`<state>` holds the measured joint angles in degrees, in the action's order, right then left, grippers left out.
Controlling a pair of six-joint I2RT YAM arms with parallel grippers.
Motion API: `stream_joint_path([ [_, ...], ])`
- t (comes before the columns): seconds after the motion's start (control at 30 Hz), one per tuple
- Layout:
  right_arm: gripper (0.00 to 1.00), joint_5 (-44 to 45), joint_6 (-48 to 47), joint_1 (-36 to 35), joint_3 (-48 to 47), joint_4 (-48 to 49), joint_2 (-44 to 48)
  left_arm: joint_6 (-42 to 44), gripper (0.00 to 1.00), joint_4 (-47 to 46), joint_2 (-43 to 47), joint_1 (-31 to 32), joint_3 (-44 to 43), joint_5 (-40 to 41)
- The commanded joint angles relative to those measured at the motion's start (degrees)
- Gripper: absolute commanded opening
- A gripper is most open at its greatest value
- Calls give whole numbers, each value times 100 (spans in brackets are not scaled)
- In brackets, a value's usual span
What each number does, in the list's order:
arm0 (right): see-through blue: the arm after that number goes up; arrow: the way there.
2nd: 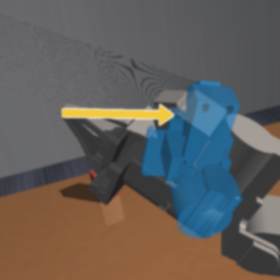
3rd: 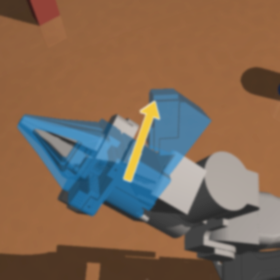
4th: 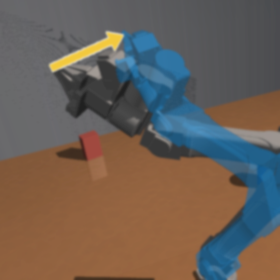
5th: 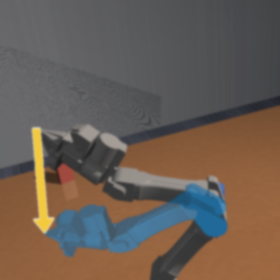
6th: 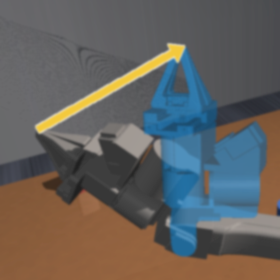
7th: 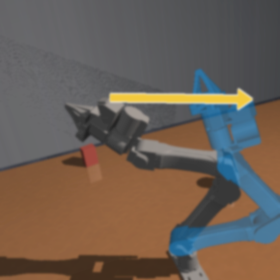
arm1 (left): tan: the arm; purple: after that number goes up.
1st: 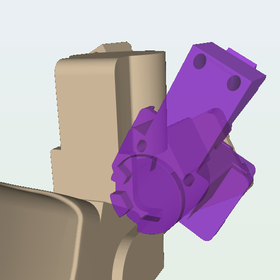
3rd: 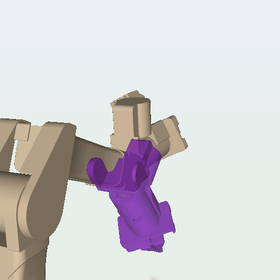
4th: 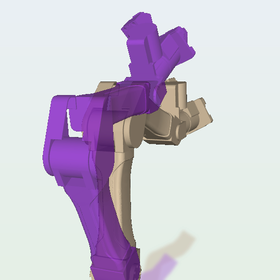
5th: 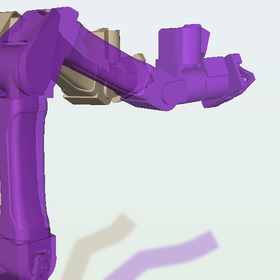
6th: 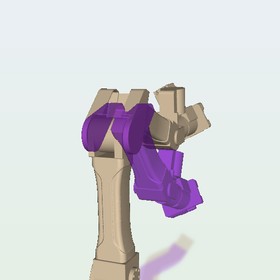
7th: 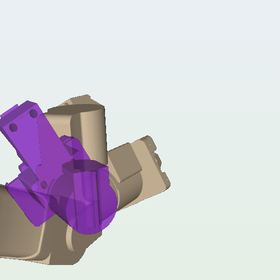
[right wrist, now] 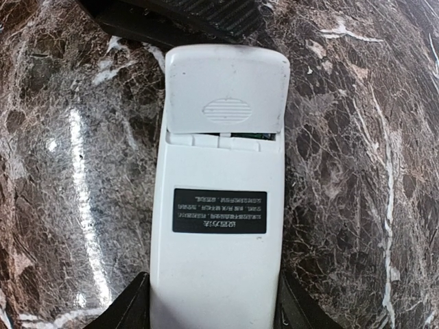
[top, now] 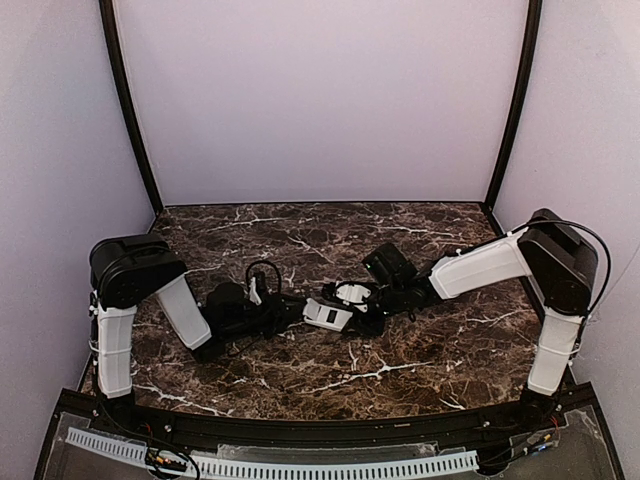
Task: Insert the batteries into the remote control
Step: Press the battery cover on the remote control.
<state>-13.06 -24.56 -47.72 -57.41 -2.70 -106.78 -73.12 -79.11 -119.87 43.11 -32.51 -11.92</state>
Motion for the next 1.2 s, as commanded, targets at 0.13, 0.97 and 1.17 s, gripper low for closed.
stream_joint_path([
  [0.13, 8, -187, -151, 44, -14, -258, 65, 513, 42, -612, 240, -90, 139, -226],
  [0.97, 6, -632, -313, 40, 11, -440, 139, 2886, 62, 4196, 1824, -365, -677, -1223],
  [1.17, 6, -652, -313, 38, 6, -466, 126, 2805, 57, 4043, 1610, -357, -829, -1473],
])
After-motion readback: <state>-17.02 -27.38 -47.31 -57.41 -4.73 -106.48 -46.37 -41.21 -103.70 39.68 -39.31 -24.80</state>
